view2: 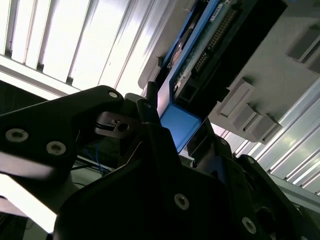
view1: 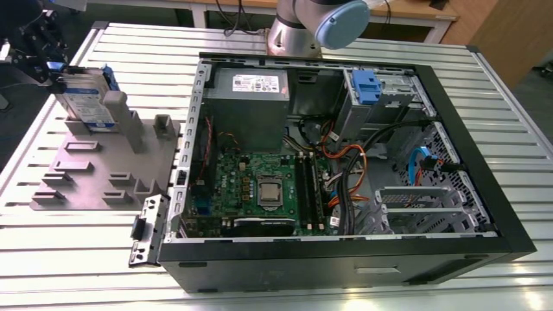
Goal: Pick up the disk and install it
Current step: 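Pick up the disk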
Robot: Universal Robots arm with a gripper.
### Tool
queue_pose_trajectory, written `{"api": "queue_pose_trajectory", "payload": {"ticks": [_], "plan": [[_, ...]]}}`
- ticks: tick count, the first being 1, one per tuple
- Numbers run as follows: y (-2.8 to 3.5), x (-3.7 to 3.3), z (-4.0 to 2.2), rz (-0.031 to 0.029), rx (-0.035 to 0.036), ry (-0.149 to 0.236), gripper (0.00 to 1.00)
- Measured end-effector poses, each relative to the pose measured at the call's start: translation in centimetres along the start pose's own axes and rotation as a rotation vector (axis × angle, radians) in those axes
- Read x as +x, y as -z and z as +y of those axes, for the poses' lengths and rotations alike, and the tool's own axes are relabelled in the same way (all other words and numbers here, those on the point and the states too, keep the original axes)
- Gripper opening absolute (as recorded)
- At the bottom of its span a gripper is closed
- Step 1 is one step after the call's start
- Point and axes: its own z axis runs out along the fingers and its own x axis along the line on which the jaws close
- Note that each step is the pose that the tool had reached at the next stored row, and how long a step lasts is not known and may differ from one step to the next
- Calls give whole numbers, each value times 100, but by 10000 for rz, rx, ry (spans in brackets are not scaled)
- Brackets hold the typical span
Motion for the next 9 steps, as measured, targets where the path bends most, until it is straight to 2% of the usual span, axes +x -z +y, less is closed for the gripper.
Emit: {"api": "queue_pose_trajectory", "payload": {"ticks": [9], "plan": [[-1, 2, 0, 0, 0, 0, 48]]}}
